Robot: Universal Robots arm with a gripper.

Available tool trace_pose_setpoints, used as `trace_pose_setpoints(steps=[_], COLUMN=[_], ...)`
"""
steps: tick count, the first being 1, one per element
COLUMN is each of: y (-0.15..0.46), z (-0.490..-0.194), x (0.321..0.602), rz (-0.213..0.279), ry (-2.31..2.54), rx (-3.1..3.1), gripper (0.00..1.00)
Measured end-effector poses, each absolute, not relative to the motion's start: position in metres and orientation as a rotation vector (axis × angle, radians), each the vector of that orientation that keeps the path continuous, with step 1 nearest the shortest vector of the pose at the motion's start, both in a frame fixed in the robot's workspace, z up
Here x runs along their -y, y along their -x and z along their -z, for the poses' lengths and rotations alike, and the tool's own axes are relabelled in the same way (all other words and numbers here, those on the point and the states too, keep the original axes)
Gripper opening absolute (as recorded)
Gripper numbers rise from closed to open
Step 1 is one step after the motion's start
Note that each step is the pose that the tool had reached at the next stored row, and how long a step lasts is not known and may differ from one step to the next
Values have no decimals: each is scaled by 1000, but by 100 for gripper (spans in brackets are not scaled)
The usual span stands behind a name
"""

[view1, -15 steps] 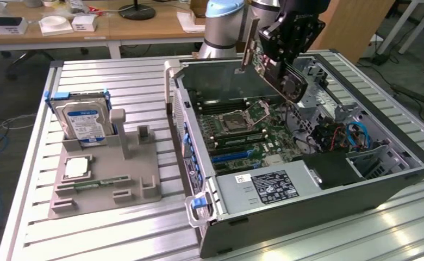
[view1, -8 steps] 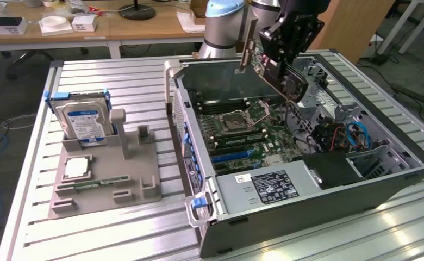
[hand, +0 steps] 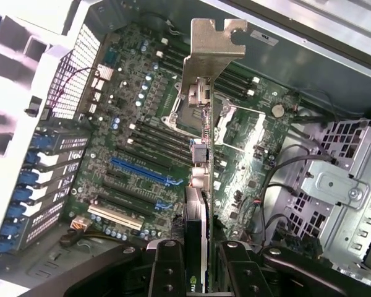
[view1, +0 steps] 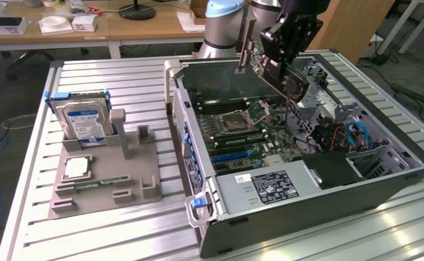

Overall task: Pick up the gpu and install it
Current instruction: 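Insert the gpu into the slot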

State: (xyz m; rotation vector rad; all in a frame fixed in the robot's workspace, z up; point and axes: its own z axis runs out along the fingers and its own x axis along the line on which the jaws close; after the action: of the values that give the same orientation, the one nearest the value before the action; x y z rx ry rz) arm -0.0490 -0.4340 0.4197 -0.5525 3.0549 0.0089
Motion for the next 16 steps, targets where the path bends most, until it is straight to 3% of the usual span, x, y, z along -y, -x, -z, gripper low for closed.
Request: trace_pose_setpoints(steps=[16], y=[49], z=[-420], x=[434], rz=[-13], ry=[744], rx=[-3014], gripper=[27])
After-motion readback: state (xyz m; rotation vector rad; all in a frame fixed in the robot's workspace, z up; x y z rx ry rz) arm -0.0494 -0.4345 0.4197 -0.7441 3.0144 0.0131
